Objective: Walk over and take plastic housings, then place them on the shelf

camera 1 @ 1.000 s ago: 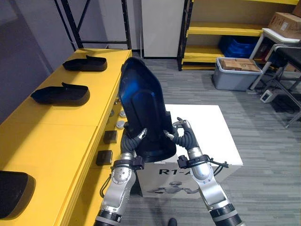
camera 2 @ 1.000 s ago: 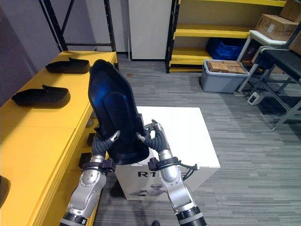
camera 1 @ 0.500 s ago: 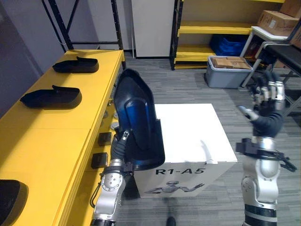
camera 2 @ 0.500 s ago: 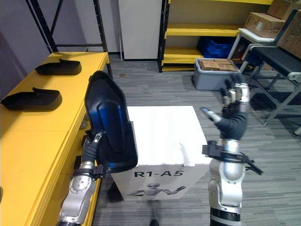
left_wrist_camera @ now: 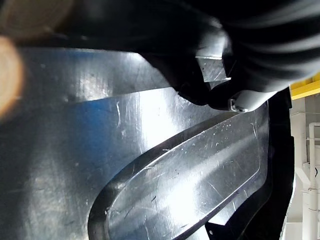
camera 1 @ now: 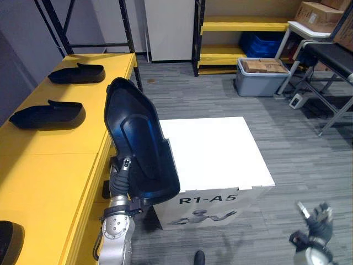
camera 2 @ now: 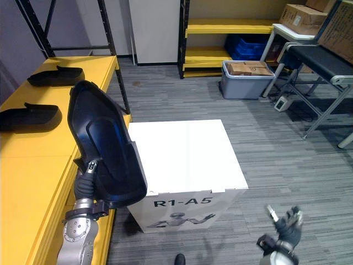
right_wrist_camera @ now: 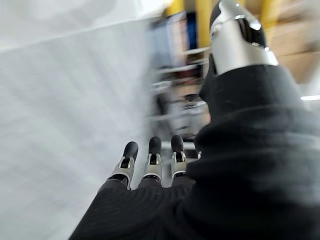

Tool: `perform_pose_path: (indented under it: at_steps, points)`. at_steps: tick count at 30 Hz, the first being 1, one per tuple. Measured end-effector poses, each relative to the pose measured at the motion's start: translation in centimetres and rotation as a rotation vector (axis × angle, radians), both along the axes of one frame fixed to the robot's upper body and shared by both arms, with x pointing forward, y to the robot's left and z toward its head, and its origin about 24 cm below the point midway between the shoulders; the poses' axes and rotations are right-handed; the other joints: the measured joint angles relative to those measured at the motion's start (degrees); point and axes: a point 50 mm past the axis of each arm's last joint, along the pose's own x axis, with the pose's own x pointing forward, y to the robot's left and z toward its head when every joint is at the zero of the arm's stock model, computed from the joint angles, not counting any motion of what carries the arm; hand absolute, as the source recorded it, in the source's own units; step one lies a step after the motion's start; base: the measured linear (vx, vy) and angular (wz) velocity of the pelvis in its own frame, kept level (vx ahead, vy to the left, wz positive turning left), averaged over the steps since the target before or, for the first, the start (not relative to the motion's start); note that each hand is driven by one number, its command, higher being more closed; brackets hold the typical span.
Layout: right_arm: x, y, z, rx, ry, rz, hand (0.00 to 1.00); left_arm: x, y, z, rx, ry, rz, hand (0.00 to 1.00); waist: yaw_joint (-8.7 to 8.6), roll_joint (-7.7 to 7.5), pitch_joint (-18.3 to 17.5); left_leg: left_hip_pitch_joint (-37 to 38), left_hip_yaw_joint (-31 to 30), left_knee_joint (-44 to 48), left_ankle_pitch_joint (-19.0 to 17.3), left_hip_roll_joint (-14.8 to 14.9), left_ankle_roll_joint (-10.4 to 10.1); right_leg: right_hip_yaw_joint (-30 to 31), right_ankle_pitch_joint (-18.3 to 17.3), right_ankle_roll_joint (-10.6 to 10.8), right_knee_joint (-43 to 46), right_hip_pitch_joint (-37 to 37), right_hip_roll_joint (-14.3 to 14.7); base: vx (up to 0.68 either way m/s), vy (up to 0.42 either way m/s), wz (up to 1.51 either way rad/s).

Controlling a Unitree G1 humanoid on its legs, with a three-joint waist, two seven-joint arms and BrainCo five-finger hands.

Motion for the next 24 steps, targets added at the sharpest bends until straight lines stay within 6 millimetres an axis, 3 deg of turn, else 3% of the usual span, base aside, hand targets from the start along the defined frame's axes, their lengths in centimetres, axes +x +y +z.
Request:
perform_pose_path:
  at_steps: [4,8,12,15,18,21,22,23,24]
  points:
    - [-1.6,3.6,-3.9,0.114,0.191,0.183,0.0,-0.8,-0.6,-0.1,-0.008,0.001,-0.032,1.0,0.24,-0.04,-1.11,0.36,0.26,-0.17,-0.05,-0.04,-0.04,0.17,-0.01,0.02,0.02,0.26,-0.07,-0.01,0.042,-0.02]
    - [-3.4,6.7,-6.7,0.22,0.357,0.331,0.0,-0.8,-1.3,-0.2,-0.014,0.007,-0.066,1.0,1.7,-0.12,-2.03,0.58,0.11,-0.49,-0.09,-0.06,-0.08,0.01,-0.08,0.12,0.02,0.52,-0.12,-0.01,0.018,0.03]
    - [-4.2,8.3,-7.8,0.254,0.443,0.422,0.0,-0.8,-1.7,-0.4,-0.018,0.014,-0.083,1.0,1.76,-0.23,-2.1,0.62,-1.42,-0.48,-0.03,-0.24,-0.05,-1.62,-0.26,0.24,0.05,1.21,-0.53,-0.01,0.011,0.21]
    - [-3.7,9.0,-8.1,0.247,0.473,0.488,0.0,-0.8,-1.8,-0.5,-0.019,0.02,-0.086,1.0,2.27,-0.39,-1.94,0.63,-1.52,-0.45,0.01,-0.37,-0.06,-1.78,-0.43,0.26,0.36,1.2,-0.76,0.0,0.038,0.07]
    - [-2.9,9.7,-8.4,0.236,0.497,0.554,0.0,-0.8,-2.2,-0.5,-0.026,0.02,-0.1,1.0,2.89,-0.8,-1.17,1.3,-4.25,-0.32,0.34,-0.69,-0.16,-4.17,-3.88,0.43,5.77,0.42,-1.94,0.0,0.016,0.48]
    - [-2.3,10.4,-8.3,0.212,0.505,0.618,0.0,-0.9,-2.9,-0.3,-0.035,0.011,-0.128,1.0,3.6,-2.06,0.45,-0.48,-12.88,2.05,1.12,-3.01,-0.43,-12.31,-9.69,1.52,14.54,-0.57,-6.47,-0.02,0.023,1.55]
    - [-2.0,10.5,-8.3,0.201,0.506,0.64,0.0,-1.1,-2.9,-0.1,-0.038,0.002,-0.128,1.0,4.65,-2.49,0.81,-2.52,-15.53,3.54,0.66,-4.32,-1.12,-16.09,-12.01,1.83,18.33,-1.8,-9.24,-0.05,0.048,1.67]
    - [-1.6,10.6,-8.1,0.19,0.5,0.652,0.0,-1.2,-2.9,0.3,-0.038,-0.013,-0.126,1.0,5.11,-2.65,1.52,-4.18,-12.84,4.19,-0.47,-3.71,-0.35,-18.87,-13.38,2.34,20.26,-2.21,-11.28,-0.07,0.024,2.13]
    - [-0.9,10.4,-7.9,0.172,0.486,0.662,0.0,-1.3,-2.6,0.7,-0.039,-0.032,-0.106,1.0,5.21,-2.54,2.66,-6.35,-6.49,5.37,-0.52,-1.66,-0.87,-22.95,-14.71,2.95,21.9,-1.69,-13.62,-0.07,0.013,1.77]
